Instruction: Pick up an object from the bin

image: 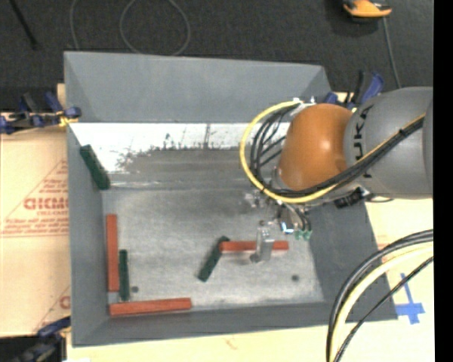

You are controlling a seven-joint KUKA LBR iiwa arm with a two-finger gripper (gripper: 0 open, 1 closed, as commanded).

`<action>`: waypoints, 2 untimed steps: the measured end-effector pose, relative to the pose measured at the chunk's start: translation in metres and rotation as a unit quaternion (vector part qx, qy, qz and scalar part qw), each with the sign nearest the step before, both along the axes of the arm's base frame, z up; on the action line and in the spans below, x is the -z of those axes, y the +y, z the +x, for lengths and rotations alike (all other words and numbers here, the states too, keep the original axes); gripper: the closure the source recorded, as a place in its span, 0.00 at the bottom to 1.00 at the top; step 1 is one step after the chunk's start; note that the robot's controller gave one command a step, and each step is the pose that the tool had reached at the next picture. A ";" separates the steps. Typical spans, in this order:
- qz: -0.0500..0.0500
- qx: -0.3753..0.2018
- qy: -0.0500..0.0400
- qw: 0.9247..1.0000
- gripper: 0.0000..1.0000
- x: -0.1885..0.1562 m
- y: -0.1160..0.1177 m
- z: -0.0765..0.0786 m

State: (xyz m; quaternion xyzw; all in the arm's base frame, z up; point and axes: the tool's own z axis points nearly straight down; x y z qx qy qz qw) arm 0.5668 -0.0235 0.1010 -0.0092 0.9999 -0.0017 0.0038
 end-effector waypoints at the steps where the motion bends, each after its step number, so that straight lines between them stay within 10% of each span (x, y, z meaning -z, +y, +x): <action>1: 0.001 -0.004 0.001 1.000 0.00 0.032 -0.019 0.027; 2: 0.002 -0.001 0.000 1.000 0.00 0.031 -0.020 0.029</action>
Offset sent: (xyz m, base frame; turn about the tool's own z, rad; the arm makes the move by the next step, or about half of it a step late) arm 0.0254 -0.0168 -0.0310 -0.0126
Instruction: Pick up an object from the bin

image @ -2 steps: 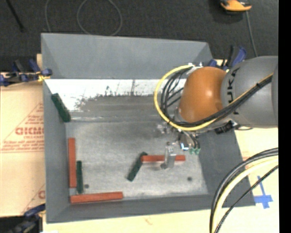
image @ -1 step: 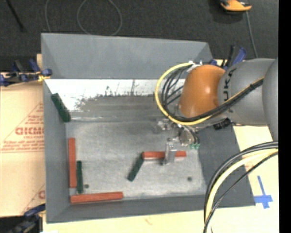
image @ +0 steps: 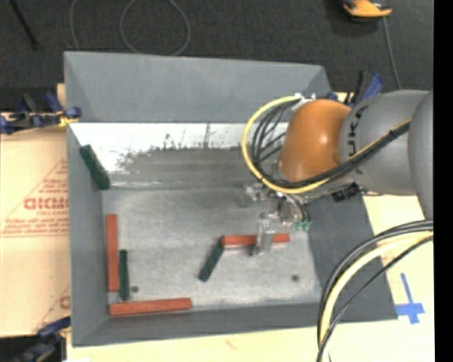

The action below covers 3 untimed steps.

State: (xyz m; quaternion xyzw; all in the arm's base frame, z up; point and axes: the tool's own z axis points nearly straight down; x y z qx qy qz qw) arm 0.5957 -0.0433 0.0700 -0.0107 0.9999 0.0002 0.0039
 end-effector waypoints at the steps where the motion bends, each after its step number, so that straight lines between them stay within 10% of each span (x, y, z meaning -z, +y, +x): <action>1: 0.000 0.001 0.000 1.000 1.00 0.000 0.000 0.000; 2: 0.000 0.004 -0.001 1.000 1.00 -0.026 -0.001 0.002; 3: -0.001 0.008 -0.003 1.000 1.00 -0.130 -0.002 0.005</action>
Offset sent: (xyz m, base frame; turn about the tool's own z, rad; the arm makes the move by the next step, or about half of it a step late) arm 0.0000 0.0000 0.0000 0.0000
